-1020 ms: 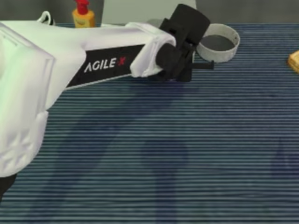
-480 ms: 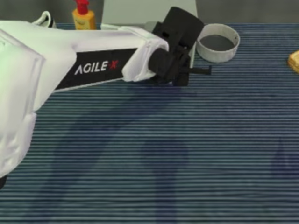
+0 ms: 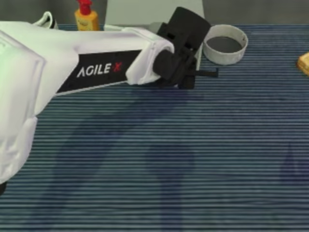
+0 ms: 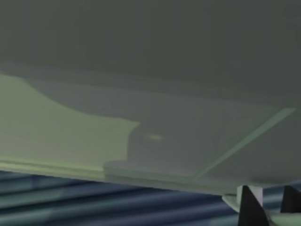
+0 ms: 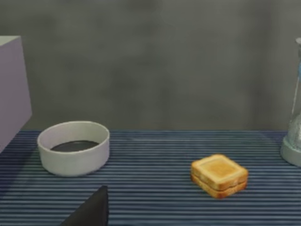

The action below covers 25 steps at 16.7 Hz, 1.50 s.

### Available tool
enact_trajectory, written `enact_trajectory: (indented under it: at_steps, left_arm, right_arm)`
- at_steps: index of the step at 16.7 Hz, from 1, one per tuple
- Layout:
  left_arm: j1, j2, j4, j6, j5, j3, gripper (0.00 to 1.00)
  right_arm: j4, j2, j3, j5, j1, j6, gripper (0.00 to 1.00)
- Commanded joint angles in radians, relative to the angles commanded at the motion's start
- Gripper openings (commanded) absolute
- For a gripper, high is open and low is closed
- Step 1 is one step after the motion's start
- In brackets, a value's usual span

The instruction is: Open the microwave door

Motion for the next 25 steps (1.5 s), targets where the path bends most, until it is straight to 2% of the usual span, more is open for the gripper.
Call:
enact_trajectory:
  at_steps: [14,21,25]
  left_arm:
    - [0.0,0.0,0.0,0.0,0.0,0.0,0.0]
    - [0.01,-0.049,0.05,0.062,0.045,-0.082,0.0]
    - [0.01,-0.052,0.053,0.066,0.049,-0.087,0.0]
  right_arm:
    - [0.0,0.0,0.0,0.0,0.0,0.0,1.0]
    - [0.0,0.0,0.0,0.0,0.0,0.0,1.0]
    - [0.0,0.0,0.0,0.0,0.0,0.0,1.0]
